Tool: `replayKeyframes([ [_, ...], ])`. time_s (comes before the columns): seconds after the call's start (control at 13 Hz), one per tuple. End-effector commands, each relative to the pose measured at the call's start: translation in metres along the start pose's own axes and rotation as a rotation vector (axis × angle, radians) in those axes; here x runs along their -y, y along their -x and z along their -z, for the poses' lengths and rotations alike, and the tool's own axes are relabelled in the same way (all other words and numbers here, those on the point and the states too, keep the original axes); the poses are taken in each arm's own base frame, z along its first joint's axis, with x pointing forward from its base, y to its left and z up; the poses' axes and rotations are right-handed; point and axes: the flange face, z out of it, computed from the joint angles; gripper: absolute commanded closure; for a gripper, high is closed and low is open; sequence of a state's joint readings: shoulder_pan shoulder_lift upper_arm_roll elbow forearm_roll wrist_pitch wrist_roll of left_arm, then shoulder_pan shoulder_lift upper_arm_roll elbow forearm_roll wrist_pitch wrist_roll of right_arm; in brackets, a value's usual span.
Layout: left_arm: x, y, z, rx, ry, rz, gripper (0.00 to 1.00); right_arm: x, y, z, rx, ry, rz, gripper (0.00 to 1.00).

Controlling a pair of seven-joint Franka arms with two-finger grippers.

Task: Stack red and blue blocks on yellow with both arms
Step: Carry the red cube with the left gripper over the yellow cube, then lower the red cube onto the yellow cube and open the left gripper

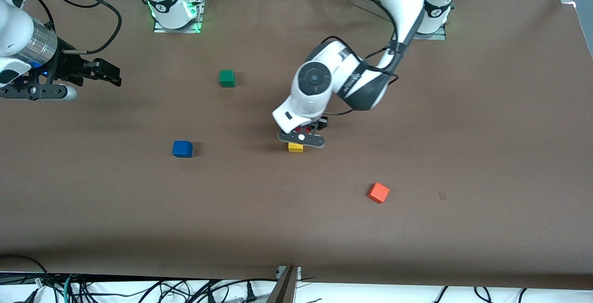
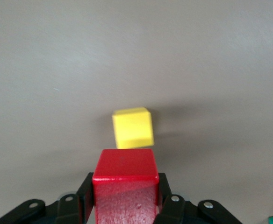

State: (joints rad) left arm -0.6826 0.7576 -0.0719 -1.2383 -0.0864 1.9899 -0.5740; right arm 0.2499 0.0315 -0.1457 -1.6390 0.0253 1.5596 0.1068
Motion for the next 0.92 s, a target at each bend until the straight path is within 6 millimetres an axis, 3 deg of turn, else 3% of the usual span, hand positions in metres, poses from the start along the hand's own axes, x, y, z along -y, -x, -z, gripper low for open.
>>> replayKeyframes([
  [0.0, -0.031, 0.007, -0.020, 0.002, -0.012, 0.008, 0.92, -0.002, 0.001, 0.002, -0.004, -0.015, -0.002, 0.00],
  [0.38, -0.027, -0.006, -0.054, -0.030, 0.005, 0.020, 0.91, -0.002, 0.001, 0.003, -0.005, -0.015, -0.002, 0.00],
  [0.85, -0.020, -0.015, -0.054, -0.032, 0.003, 0.034, 0.91, -0.002, 0.001, 0.002, -0.004, -0.015, -0.002, 0.00],
])
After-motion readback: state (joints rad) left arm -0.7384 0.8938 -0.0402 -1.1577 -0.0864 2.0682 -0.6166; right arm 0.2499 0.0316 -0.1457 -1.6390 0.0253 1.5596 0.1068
